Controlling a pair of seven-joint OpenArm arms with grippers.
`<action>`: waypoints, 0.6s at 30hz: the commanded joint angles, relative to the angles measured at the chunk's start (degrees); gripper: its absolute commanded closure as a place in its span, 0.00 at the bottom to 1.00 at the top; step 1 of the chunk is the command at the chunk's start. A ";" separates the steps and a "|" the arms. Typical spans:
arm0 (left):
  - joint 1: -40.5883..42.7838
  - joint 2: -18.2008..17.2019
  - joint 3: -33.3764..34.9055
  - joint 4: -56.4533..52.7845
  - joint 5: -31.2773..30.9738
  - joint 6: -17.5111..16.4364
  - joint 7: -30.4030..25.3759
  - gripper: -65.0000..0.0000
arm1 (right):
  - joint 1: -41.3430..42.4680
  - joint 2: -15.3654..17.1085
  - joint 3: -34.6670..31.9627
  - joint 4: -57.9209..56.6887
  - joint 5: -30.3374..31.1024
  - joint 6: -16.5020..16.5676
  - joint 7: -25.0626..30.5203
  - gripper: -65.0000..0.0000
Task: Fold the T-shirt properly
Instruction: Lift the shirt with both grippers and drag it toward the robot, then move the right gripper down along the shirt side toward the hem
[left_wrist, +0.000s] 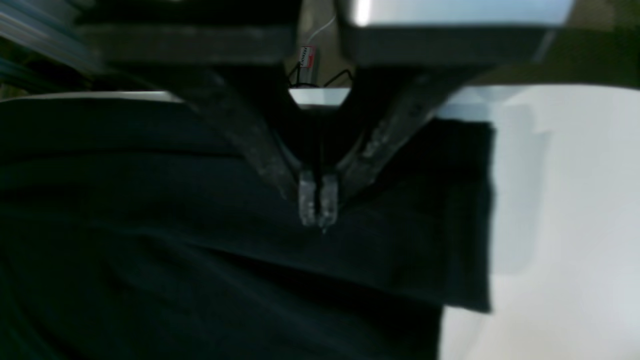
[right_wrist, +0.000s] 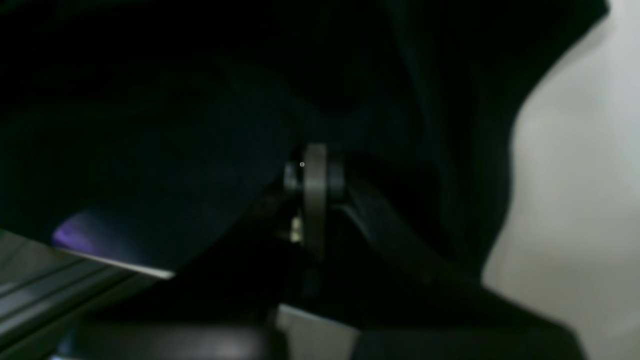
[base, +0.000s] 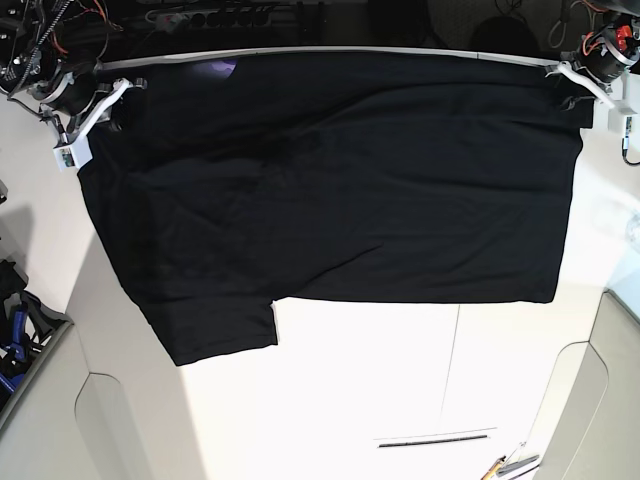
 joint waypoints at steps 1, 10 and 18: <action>0.33 -0.81 -1.07 1.20 -0.87 -0.42 -0.61 1.00 | 0.13 0.81 0.44 1.84 0.76 0.04 0.85 1.00; 0.33 -0.81 -9.01 7.56 -9.05 -4.83 -0.59 0.86 | 2.34 0.81 0.44 11.47 -2.71 0.07 3.30 1.00; 0.33 -0.79 -9.84 10.71 -9.97 -5.38 -0.61 0.65 | 13.51 0.87 0.42 10.45 -17.40 -3.45 16.41 0.50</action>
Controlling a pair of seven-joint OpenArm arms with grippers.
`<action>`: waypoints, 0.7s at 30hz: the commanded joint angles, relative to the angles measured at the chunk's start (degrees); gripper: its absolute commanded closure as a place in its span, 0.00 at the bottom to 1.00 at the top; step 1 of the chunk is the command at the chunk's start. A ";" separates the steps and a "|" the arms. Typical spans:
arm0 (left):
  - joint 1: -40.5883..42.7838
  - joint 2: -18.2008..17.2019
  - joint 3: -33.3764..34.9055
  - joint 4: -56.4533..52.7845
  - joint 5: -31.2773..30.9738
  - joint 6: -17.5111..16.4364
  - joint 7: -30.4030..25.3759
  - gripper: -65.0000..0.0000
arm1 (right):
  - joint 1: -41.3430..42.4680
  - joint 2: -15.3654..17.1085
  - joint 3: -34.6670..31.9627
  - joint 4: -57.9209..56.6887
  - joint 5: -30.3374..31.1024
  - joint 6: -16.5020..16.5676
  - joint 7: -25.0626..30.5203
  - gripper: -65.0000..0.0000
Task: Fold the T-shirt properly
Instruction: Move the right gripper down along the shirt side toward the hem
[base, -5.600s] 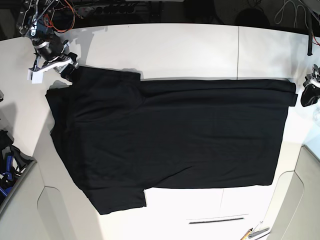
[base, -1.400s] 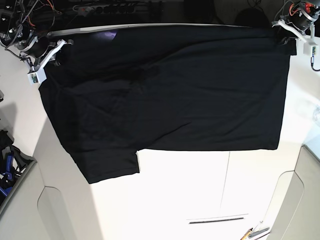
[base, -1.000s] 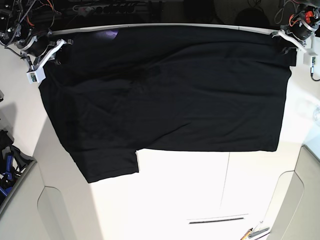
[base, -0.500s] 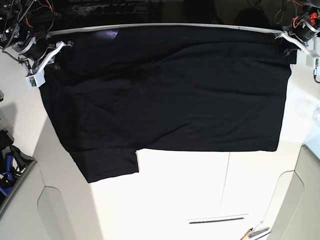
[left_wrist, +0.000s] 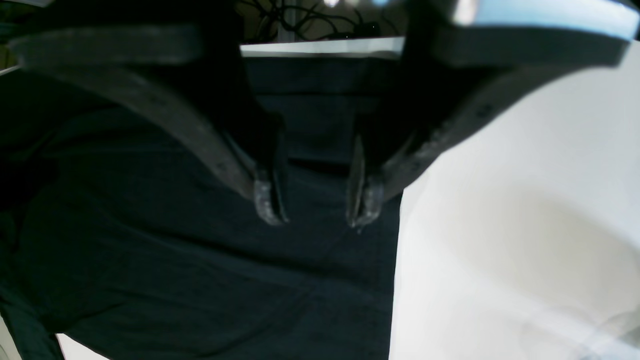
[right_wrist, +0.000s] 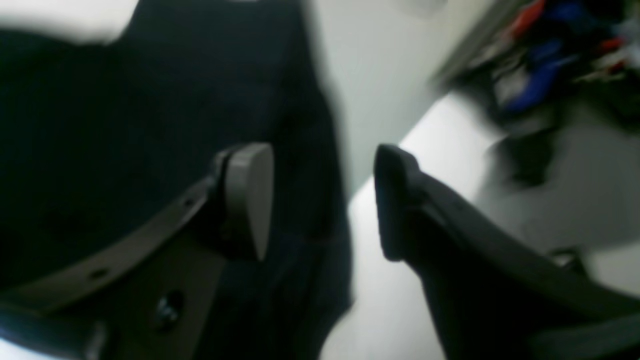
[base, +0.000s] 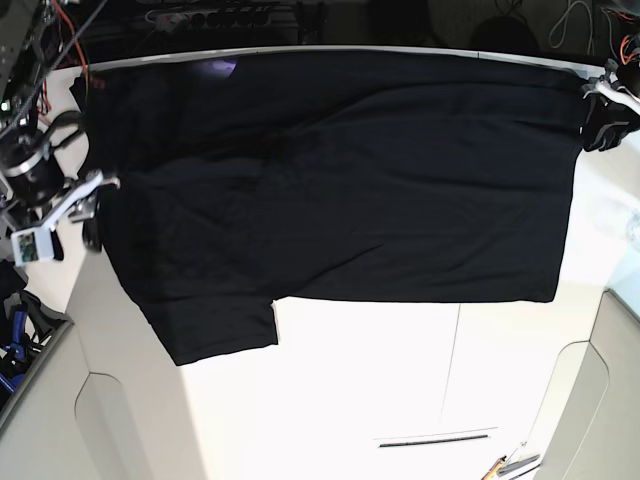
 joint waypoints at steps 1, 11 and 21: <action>0.31 -0.76 -0.42 0.87 -1.09 -1.03 -1.01 0.65 | 2.47 1.03 0.39 -0.28 -0.81 -0.70 1.33 0.50; 0.15 -0.76 -0.42 0.85 -1.03 -1.03 -1.01 0.65 | 24.90 7.93 0.33 -38.16 3.87 3.89 1.31 0.50; -1.62 -0.76 -0.42 0.85 -1.09 -1.01 -1.03 0.65 | 35.12 7.96 0.22 -69.20 13.92 7.87 2.19 0.50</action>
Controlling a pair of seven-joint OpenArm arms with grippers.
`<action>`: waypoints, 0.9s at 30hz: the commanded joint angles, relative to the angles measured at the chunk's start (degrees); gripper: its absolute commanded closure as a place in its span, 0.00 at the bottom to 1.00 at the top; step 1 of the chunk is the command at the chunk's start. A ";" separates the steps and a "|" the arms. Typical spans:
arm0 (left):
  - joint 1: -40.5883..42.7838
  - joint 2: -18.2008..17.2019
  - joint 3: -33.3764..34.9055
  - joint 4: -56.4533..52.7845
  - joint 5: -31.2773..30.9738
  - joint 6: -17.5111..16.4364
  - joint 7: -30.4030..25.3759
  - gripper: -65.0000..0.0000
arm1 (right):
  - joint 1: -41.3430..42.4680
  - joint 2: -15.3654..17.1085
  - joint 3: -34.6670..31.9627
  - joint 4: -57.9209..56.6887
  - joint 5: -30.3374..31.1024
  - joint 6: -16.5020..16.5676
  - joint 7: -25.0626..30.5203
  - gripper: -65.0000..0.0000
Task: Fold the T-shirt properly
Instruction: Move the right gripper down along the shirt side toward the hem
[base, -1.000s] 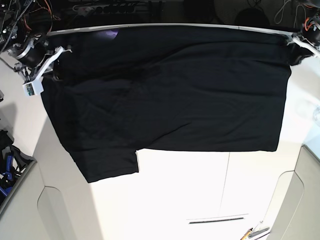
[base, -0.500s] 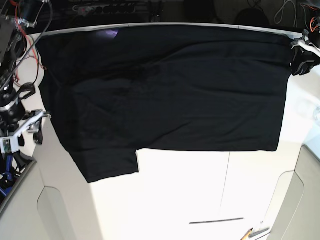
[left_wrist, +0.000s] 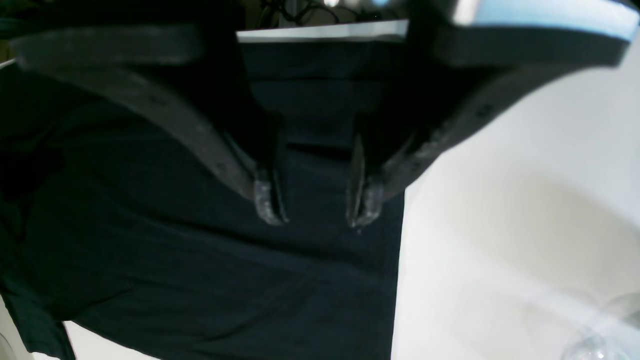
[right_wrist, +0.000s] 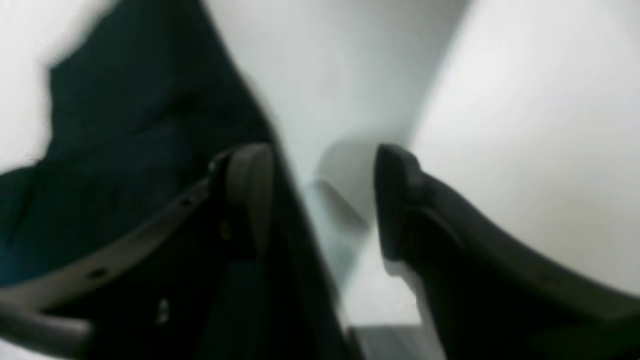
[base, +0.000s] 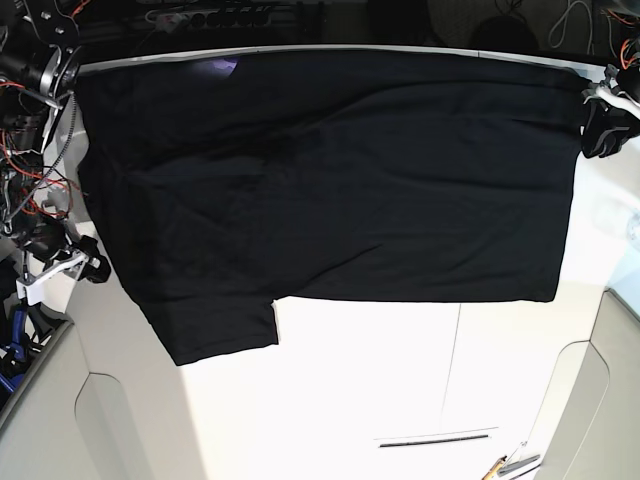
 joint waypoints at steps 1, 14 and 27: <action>-0.24 -0.92 -0.42 0.85 -0.98 -0.87 -1.03 0.65 | 1.42 0.17 0.11 0.35 0.09 0.04 0.00 0.50; -0.74 -0.92 -0.42 0.85 -0.98 -0.87 -1.03 0.65 | 1.31 -2.64 -7.69 0.37 0.09 0.15 -0.02 0.50; -6.14 -1.14 2.08 -1.25 -0.42 0.22 -1.70 0.65 | 1.33 -2.67 -10.23 0.37 -0.04 -0.02 0.00 1.00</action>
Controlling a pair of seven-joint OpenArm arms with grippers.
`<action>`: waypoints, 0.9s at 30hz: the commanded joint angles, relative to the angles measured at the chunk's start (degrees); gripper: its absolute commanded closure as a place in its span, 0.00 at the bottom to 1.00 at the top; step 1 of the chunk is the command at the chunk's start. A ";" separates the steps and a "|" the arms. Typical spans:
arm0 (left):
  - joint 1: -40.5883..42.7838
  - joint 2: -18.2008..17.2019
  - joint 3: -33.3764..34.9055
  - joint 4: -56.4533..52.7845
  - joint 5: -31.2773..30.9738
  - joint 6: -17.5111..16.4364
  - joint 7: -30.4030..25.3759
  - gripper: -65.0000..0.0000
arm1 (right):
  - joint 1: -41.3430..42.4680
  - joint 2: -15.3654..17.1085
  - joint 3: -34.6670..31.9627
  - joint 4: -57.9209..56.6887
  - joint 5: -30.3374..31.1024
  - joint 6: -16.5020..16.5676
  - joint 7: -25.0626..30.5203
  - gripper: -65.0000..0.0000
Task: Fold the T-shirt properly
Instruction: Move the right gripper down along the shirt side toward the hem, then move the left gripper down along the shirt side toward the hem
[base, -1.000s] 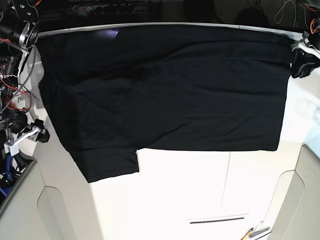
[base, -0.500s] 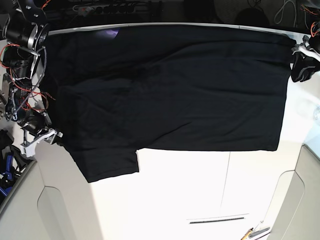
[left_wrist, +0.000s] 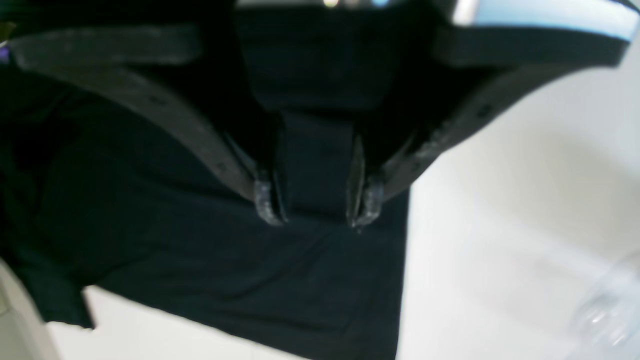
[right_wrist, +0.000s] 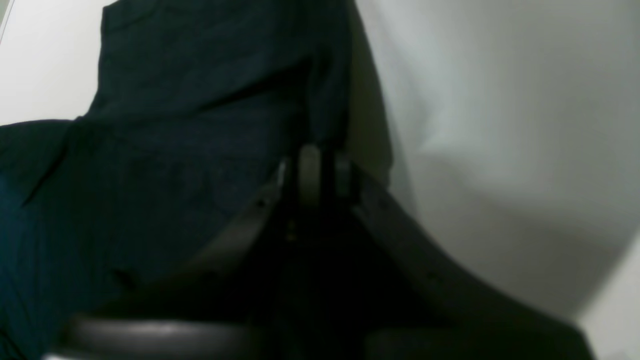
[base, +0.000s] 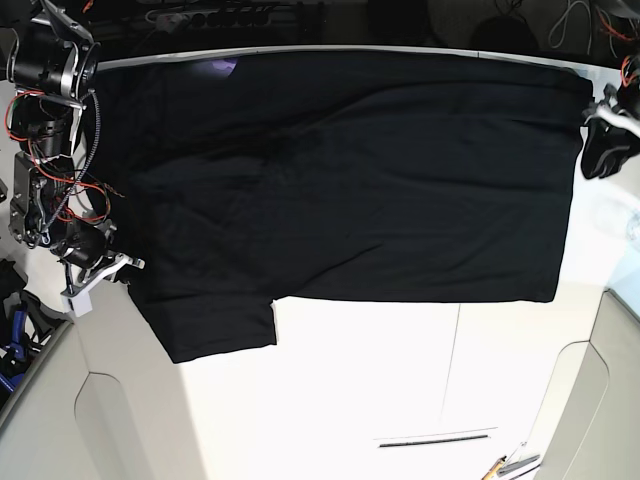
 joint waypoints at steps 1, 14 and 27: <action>-1.49 -1.27 0.79 -0.24 -0.26 -0.44 -1.33 0.65 | 0.76 0.59 -0.09 0.37 -1.07 -0.26 -1.16 1.00; -28.87 -6.88 21.07 -23.02 19.17 7.19 -8.76 0.47 | 0.74 0.59 -0.09 0.37 -1.07 -0.28 -1.16 1.00; -54.34 -8.63 28.98 -59.28 26.71 10.12 -15.50 0.47 | 0.74 0.59 -0.09 0.37 -1.09 -0.28 -1.16 1.00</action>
